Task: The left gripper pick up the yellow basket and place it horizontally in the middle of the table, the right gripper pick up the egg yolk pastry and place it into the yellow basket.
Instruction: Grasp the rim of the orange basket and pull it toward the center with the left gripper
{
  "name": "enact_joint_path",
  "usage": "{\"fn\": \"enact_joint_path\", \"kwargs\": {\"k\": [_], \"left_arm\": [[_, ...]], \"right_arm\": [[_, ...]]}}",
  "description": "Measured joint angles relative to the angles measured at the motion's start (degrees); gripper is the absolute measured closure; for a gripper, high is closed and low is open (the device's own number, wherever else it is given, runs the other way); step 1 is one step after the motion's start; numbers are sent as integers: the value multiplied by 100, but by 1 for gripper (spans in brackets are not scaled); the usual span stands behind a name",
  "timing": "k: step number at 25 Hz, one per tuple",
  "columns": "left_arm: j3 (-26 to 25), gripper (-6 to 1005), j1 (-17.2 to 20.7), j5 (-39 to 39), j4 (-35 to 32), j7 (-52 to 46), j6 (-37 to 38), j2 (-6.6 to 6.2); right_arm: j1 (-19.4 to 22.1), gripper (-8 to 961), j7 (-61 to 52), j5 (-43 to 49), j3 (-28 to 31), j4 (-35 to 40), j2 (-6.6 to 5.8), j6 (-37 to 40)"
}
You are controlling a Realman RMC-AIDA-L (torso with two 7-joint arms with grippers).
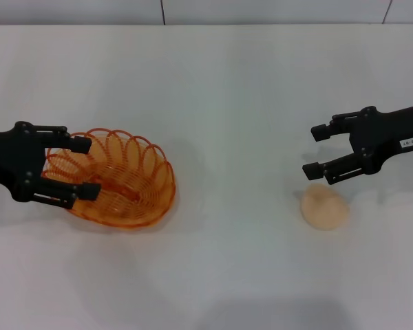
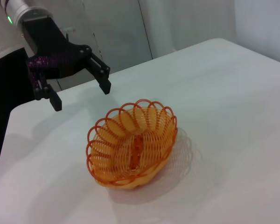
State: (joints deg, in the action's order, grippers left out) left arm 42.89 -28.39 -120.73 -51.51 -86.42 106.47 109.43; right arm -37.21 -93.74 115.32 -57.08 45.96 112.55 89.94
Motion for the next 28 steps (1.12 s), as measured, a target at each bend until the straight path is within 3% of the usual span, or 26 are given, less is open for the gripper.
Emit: {"fn": "enact_joint_path", "kwargs": {"k": [5, 18, 22, 28], "left_arm": [[0, 129, 9, -7, -43, -11, -43, 69], [-30, 155, 36, -13, -63, -181, -56, 69], [-36, 163, 17, -46, -453, -1066, -58, 68], [-59, 175, 41, -833, -1562, -2814, -68, 110]], "right_arm": [[30, 84, 36, 16, 1, 67, 47, -51], [71, 83, 58, 38, 37, 76, 81, -111], [177, 83, 80, 8, 53, 193, 107, -183], [304, 84, 123, -4, 51, 360, 165, -272]]}}
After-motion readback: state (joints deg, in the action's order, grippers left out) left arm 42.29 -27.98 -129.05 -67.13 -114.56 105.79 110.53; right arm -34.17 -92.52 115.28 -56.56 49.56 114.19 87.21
